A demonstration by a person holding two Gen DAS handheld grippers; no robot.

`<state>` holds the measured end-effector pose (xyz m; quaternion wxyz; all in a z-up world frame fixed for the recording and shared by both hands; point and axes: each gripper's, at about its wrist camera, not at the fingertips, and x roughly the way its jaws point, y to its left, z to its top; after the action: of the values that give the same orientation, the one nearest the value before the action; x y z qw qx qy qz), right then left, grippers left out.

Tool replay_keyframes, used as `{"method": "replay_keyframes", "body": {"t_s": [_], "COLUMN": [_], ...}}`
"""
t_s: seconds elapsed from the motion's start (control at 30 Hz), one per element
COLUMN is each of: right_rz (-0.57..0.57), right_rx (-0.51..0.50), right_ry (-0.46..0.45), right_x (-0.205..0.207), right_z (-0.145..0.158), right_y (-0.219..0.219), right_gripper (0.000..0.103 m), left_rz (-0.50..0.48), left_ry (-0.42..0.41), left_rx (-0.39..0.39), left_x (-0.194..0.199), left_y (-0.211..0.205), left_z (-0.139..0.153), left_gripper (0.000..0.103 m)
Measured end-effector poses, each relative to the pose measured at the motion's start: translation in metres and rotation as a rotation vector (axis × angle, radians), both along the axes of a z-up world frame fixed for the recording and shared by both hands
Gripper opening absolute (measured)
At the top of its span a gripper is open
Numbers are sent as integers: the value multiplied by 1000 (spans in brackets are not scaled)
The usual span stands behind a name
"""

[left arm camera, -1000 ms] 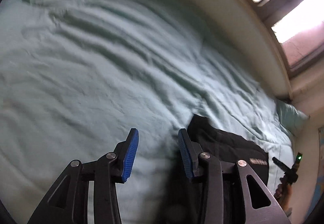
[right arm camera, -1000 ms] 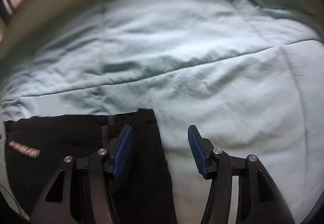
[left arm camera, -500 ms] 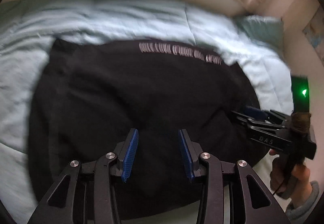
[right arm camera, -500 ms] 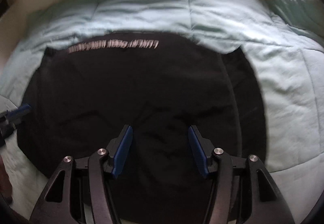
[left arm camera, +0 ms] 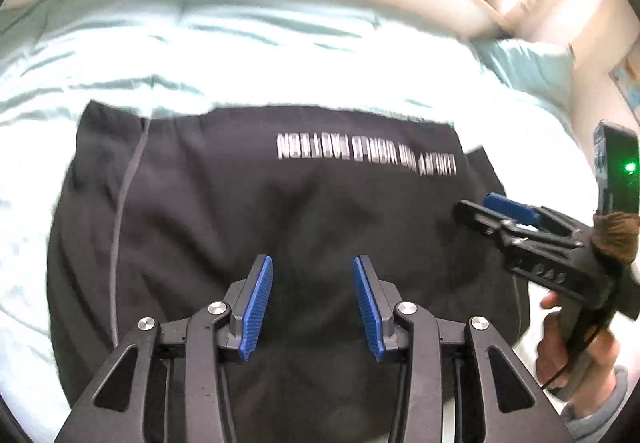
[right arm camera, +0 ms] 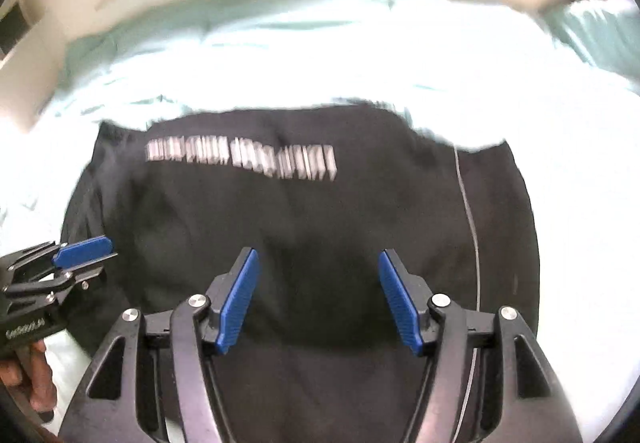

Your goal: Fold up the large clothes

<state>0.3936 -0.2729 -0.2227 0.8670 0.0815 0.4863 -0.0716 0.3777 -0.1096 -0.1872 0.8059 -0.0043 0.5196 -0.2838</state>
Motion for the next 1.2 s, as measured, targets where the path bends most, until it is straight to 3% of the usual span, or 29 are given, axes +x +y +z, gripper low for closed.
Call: {"method": "replay_keyframes", "body": {"t_s": [0.07, 0.13, 0.2, 0.3, 0.43, 0.57, 0.7, 0.77, 0.9, 1.03, 1.1, 1.2], "right_rz": [-15, -24, -28, -47, -32, -2, 13, 17, 6, 2, -8, -15], "right_rx": [18, 40, 46, 101, 95, 132, 100, 98, 82, 70, 82, 110], "right_ry": [40, 130, 165, 178, 128, 55, 54, 94, 198, 194, 186, 170], "right_x": [32, 55, 65, 64, 43, -14, -63, -83, -83, -81, -85, -97], "right_z": [-17, -45, -61, -67, -50, -19, -13, -24, -66, -74, -71, -60], "right_y": [-7, -11, -10, -20, -24, -19, -4, 5, 16, 15, 13, 9], "right_gripper": [66, 66, 67, 68, 68, 69, 69, 69, 69, 70, 70, 70], "left_rz": [27, 17, 67, 94, 64, 76, 116, 128, 126, 205, 192, 162], "left_ry": [21, 135, 213, 237, 203, 176, 138, 134, 216, 310, 311, 282], "left_rx": [59, 139, 75, 12, -6, -39, -22, 15, 64, -109, -133, -100], "left_x": [25, 44, 57, 60, 47, 12, -20, -37, -43, -27, -29, -41], "left_y": [-10, -25, -14, -7, 1, 27, 65, 78, 84, 106, 110, 112], "left_z": [-9, -41, -65, -73, -55, -22, -9, -16, -60, -77, -73, -60], "left_gripper": [44, 44, 43, 43, 44, 44, 44, 44, 44, 44, 44, 44]}}
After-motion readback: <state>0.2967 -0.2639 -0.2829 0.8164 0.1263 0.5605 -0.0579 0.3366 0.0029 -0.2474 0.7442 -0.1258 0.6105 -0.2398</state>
